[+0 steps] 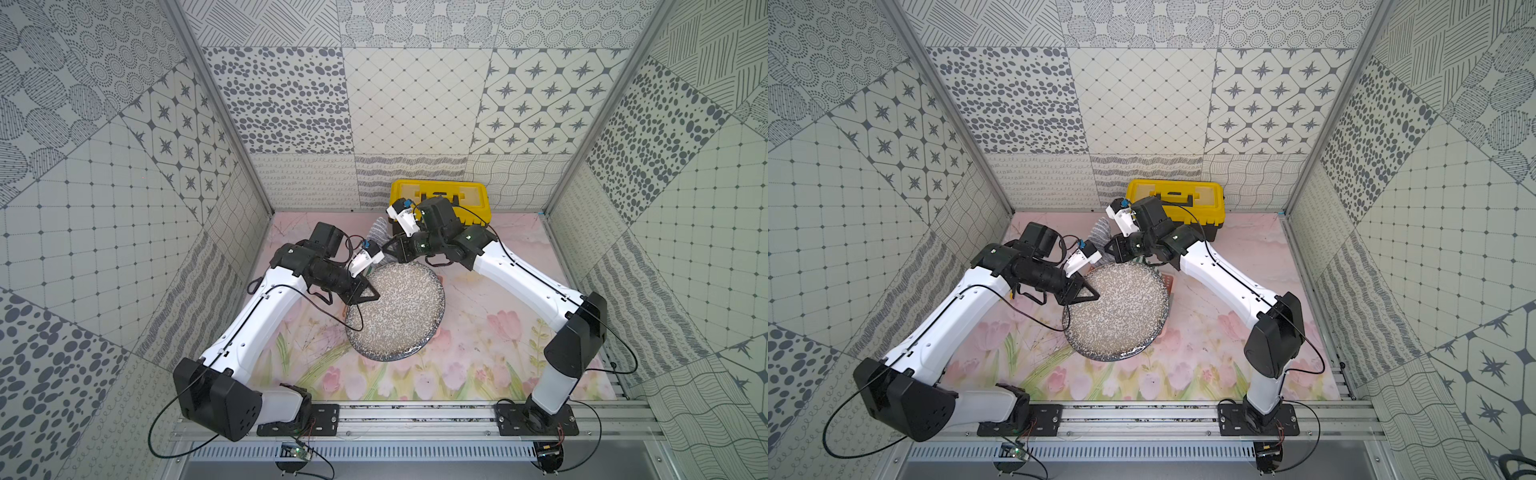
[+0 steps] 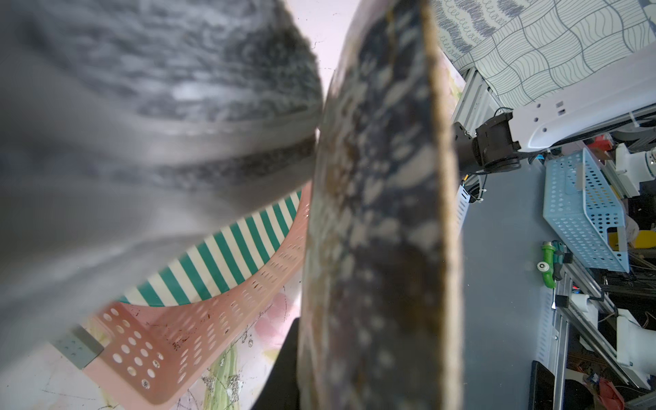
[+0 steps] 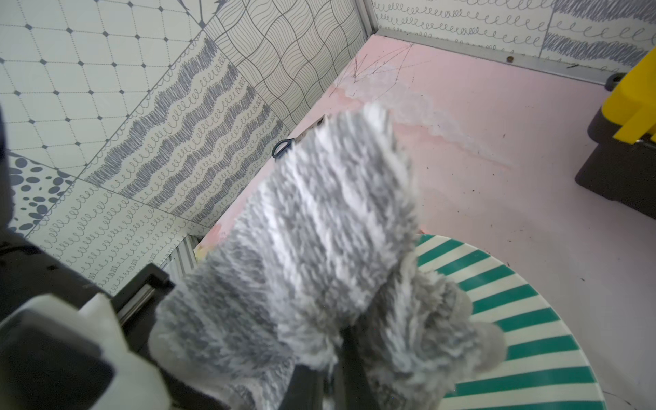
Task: Wipe the wet plate dry
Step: Wipe the plate with towel.
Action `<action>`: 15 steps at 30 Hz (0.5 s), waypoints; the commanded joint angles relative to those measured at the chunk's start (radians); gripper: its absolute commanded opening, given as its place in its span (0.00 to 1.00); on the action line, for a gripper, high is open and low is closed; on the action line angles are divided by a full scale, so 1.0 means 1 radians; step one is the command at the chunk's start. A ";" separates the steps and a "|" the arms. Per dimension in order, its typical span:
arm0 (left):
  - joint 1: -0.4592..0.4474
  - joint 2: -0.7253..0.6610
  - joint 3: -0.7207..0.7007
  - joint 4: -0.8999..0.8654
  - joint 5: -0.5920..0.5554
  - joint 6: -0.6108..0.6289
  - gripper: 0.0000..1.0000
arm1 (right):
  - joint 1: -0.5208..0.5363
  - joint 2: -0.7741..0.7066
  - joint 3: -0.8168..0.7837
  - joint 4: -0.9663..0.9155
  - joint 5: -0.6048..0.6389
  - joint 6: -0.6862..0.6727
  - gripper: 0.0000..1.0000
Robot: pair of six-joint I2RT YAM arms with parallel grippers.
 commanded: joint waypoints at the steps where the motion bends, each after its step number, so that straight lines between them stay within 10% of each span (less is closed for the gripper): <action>1: -0.002 0.006 0.036 0.153 0.189 -0.016 0.00 | 0.007 -0.046 -0.011 0.002 -0.032 -0.056 0.00; 15: -0.003 0.009 0.069 0.155 0.172 -0.046 0.00 | 0.002 -0.102 -0.057 -0.052 0.034 -0.134 0.00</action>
